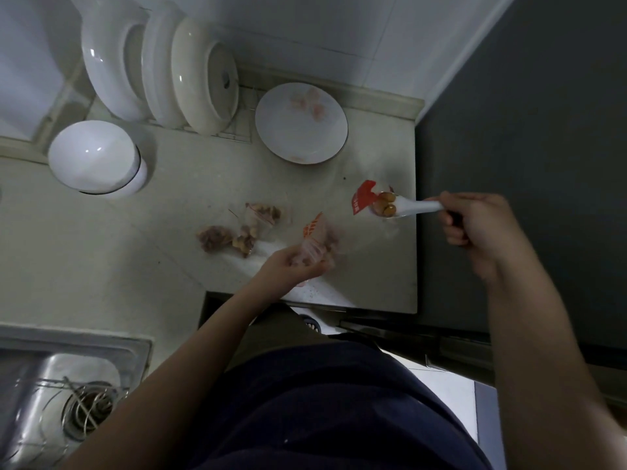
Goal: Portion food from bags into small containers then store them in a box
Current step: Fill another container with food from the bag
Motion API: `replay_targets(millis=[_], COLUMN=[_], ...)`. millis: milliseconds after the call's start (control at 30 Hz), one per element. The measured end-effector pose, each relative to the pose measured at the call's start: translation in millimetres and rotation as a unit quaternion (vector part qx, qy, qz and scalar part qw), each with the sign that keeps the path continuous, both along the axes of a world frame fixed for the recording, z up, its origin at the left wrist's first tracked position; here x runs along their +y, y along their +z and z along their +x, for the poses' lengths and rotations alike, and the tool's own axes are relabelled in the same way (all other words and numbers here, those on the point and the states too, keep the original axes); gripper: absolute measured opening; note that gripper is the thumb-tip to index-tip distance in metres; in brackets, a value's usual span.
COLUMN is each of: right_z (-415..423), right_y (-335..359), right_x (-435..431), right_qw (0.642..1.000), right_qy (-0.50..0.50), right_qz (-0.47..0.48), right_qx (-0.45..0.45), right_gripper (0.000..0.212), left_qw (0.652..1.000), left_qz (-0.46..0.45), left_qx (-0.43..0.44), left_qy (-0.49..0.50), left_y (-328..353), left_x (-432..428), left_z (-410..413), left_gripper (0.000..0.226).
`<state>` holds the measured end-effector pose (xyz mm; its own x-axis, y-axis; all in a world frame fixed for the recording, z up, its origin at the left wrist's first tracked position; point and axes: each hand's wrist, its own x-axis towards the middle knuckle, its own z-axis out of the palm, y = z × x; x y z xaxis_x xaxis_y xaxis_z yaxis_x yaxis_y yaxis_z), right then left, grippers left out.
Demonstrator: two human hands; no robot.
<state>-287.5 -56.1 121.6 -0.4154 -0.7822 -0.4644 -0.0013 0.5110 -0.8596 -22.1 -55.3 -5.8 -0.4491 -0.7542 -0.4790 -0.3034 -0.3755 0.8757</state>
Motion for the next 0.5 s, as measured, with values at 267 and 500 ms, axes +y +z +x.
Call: replay_targets(millis=[267, 500], right_z=[18.2, 40.5], right_y=[8.7, 20.1], right_x=[1.1, 3.5], right_qw=[0.999, 0.995], right_qy=[-0.001, 0.082], right_qz=[-0.019, -0.035], right_qx=[-0.050, -0.044], right_gripper=[0.022, 0.024], left_qw=[0.997, 0.984], left_qz=[-0.078, -0.171], left_qx=[0.021, 0.032], left_qy=[0.007, 0.040], left_y=[16.7, 39.6], left_x=[0.3, 2.2], left_z=[-3.6, -1.4], left_gripper=[0.041, 0.042])
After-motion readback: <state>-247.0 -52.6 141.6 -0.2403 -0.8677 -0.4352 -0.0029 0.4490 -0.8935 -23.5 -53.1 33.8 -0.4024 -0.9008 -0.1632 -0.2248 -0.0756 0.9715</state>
